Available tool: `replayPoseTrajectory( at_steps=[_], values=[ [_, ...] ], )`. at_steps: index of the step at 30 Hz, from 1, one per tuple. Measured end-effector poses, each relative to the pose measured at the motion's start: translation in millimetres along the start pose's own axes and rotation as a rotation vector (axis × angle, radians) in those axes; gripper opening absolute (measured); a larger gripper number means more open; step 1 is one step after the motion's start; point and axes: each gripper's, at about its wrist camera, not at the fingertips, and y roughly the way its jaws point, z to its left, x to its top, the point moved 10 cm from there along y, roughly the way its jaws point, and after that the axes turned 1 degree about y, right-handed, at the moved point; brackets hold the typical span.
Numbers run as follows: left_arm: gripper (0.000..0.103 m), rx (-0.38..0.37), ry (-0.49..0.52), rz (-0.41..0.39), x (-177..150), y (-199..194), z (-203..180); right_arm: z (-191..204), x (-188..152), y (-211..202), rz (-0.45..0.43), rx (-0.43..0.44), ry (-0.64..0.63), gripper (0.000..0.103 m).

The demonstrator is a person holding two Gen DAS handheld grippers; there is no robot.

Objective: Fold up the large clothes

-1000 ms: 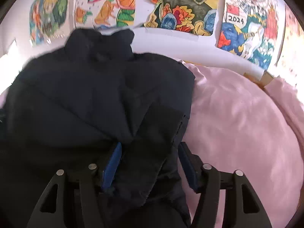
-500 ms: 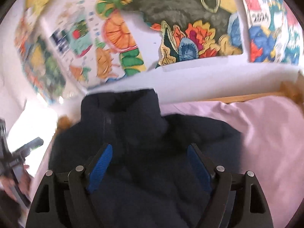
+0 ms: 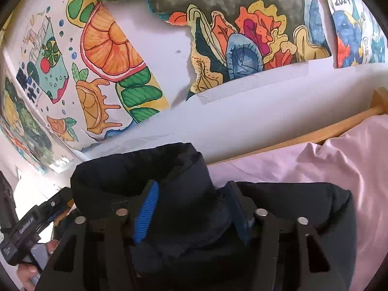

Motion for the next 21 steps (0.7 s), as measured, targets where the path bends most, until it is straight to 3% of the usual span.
replayPoseTrajectory(
  at_steps=[1,2,5,8,15,21],
  values=[
    [0.045,-0.024,-0.023,0.009,-1,3,0,1,-1,1,0.008,0.004,-0.003,0.019],
    [0.028,-0.033,-0.033,0.023,-2,7,-1,2,-2,-1,0.010,-0.004,-0.013,0.015],
    [0.014,-0.051,-0.011,0.020,-3,8,-6,14,-5,-14,-0.010,-0.013,-0.124,0.012],
    [0.007,-0.076,0.020,-0.008,-4,-7,-11,25,-12,-31,-0.030,-0.012,-0.223,0.011],
    [0.004,-0.130,0.105,-0.076,-14,-78,-22,33,-27,-88,-0.117,0.024,-0.327,0.010],
    [0.004,-0.162,0.227,-0.122,-53,-159,-55,32,-52,-145,-0.194,0.068,-0.370,0.010]
  ],
)
